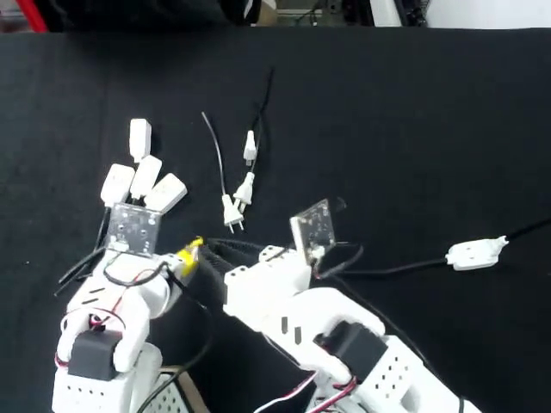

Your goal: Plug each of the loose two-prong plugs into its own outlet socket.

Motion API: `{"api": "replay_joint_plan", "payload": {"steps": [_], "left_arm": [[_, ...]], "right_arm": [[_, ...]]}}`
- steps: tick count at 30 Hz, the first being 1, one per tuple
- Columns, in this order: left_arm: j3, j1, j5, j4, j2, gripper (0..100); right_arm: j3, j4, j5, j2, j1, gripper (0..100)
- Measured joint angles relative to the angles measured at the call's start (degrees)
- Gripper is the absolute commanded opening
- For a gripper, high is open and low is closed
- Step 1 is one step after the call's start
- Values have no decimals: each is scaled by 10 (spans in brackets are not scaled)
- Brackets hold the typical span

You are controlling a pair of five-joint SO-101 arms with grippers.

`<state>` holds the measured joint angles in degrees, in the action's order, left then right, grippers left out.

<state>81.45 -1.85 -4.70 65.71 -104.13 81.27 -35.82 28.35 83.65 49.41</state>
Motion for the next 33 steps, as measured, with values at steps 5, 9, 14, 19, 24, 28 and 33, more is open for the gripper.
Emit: {"api": "replay_joint_plan", "payload": {"steps": [5, 9, 14, 19, 24, 28, 33], "left_arm": [[0, 6, 0, 0, 0, 256], [0, 10, 0, 0, 1, 256], [18, 19, -10, 0, 1, 256], [63, 50, -113, -2, -1, 256], [74, 121, -179, 28, -1, 256], [92, 191, -193, 36, -4, 256], [119, 239, -229, 36, -1, 256]], "right_arm": [[-45, -30, -22, -72, 1, 14], [-87, -43, -32, -140, 5, 14], [-125, -59, -75, -230, -1, 14], [-181, -138, -125, -355, -76, 14], [-238, -175, -186, -515, -146, 14], [-298, -200, -244, -609, -174, 15], [-391, -256, -363, -645, -219, 140]]}}
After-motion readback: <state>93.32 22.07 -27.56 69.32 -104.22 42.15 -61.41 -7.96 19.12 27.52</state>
